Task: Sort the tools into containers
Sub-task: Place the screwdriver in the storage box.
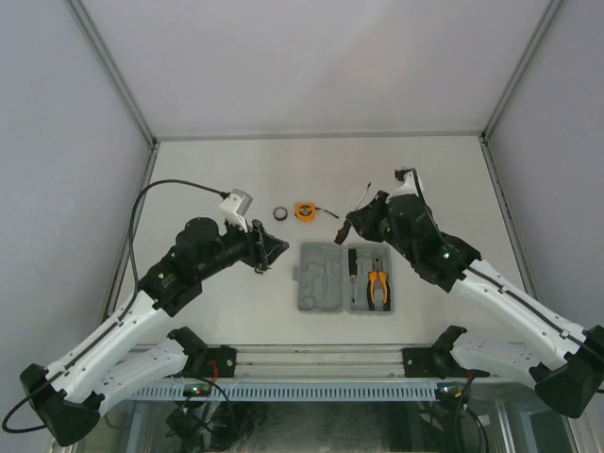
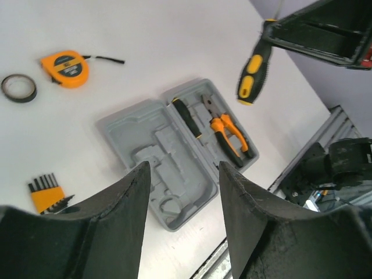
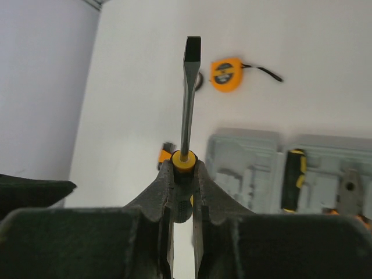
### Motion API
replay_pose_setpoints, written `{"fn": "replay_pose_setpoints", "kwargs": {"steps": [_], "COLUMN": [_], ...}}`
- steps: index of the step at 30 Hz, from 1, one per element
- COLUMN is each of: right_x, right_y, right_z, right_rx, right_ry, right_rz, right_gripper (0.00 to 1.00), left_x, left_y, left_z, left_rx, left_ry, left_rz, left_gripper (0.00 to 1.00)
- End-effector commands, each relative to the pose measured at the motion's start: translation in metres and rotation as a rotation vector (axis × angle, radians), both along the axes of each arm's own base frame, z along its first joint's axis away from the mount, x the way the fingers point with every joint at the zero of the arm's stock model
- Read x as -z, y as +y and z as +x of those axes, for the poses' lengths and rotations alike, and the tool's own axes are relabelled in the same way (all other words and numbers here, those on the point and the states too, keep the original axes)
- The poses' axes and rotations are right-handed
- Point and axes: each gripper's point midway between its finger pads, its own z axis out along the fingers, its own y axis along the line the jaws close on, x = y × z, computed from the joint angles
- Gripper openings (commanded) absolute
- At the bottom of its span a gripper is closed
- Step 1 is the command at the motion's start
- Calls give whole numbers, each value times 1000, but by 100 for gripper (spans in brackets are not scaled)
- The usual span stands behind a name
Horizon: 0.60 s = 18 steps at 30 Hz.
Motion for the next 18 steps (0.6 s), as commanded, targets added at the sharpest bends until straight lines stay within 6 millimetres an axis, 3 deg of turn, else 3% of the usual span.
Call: {"fn": "replay_pose_setpoints", "kwargs": {"steps": [1, 7, 15, 18], "right_x": [25, 53, 97, 113], "right_y": [-31, -56, -65, -67], "right_z": [-13, -24, -37, -40], "right_rx": [-7, -9, -63, -84], "right_ry": [49, 110, 270, 330], "right_rz": [-144, -205, -245, -286], "right_gripper": [0, 0, 0, 0], "left_x": [-19, -7, 11, 16], "left_y": [10, 26, 53, 55], "left_z": [16, 32, 46, 47], "left_rx": [-90, -193, -346, -354], "left_ry": [-29, 20, 56, 60], "left_rz": [1, 32, 75, 81], "left_gripper": [55, 55, 54, 54]}}
